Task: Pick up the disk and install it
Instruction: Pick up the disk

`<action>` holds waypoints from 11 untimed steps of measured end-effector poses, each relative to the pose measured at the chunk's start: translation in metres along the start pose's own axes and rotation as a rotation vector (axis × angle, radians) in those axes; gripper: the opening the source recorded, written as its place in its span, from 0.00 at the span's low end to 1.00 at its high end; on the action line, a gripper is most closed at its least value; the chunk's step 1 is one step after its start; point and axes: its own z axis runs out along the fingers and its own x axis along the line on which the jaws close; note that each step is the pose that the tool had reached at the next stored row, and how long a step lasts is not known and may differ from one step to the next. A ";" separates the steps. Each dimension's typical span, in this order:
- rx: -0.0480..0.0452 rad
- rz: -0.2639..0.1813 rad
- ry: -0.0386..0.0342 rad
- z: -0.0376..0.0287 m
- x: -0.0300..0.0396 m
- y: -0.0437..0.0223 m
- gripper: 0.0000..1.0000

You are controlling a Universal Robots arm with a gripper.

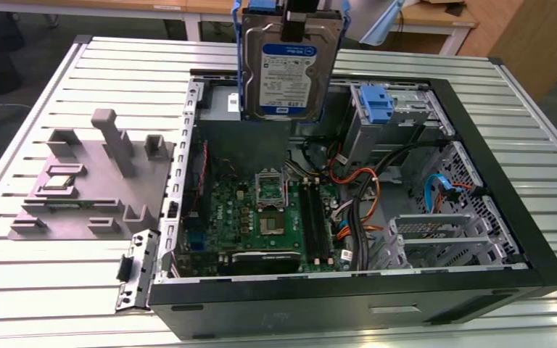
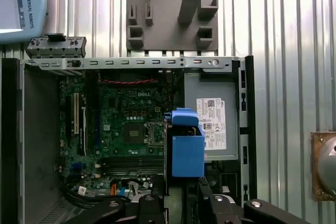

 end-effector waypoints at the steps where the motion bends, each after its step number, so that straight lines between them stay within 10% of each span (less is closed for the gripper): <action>1: 0.0000 0.000 0.0000 0.0000 0.0018 0.0000 0.35; 11: 0.0000 0.000 -0.0001 0.0000 0.0059 -0.0002 0.35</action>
